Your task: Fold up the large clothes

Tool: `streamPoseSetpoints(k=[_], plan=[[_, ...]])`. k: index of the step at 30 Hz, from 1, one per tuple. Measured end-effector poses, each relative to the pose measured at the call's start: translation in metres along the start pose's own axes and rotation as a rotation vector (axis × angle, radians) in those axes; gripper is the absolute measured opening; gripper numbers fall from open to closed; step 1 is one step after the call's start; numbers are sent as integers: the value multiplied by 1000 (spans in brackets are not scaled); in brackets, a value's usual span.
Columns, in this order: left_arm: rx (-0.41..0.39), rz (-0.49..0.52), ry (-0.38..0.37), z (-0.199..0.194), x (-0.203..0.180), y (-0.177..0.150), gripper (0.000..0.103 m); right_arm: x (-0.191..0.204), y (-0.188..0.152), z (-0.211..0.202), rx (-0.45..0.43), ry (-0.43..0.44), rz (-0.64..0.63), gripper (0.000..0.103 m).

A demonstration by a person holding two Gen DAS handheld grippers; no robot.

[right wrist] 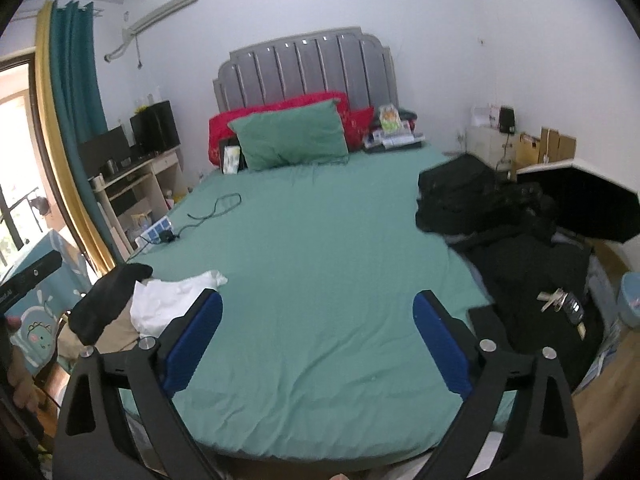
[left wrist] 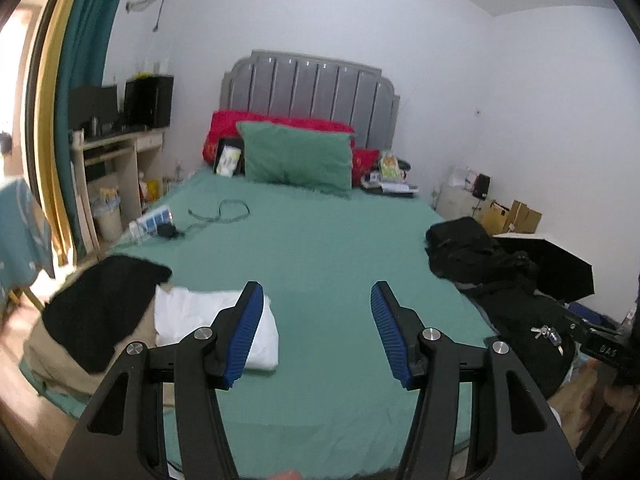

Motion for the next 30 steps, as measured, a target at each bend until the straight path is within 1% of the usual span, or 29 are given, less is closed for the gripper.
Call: streamPoseSetpoints(k=[3,9,12,13,14,16,17,18,20,21,25,30], plan=[[-54,39,30,-14,-4,11,59,4,12,-18,-47,-10,-22,97],[-120,86,38,-35,-12,26,59,16,33,-54,-171,-21,-28,100],[-169,93,43,-47,-11,33,59,27,39,-64,-207,-9,-44,101],[-182,93,39,-50,-11,34,62,32,42,-69,-223,-11,-60,101],[-192,93,37,-52,-10,34,70,36,43,-72,-235,-12,-71,101],[-209,106,45,-55,-7,34,75,45,45,-78,-265,-17,-89,101],[-215,117,54,-56,-7,33,76,48,46,-80,-275,-14,-90,101],[-223,128,68,-58,-5,32,77,53,45,-82,-280,-11,-91,101],[-222,138,79,-58,-3,28,83,63,44,-82,-284,12,-95,101],[-214,142,78,-58,-1,26,84,66,44,-82,-284,21,-98,101],[-201,127,95,-55,9,17,84,86,41,-73,-286,52,-132,101],[-172,76,104,-44,27,10,85,97,32,-50,-250,88,-143,101]])
Point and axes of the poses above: each gripper's, at about its wrist camera, not at the fingertips, and z roughly the way its jaws point, x to its left, y to its top, the point moved 7 cm from there along z, roughly the way its jaws point, and after that the axes turned 2 degrees about -y, right-handed, at the moved point
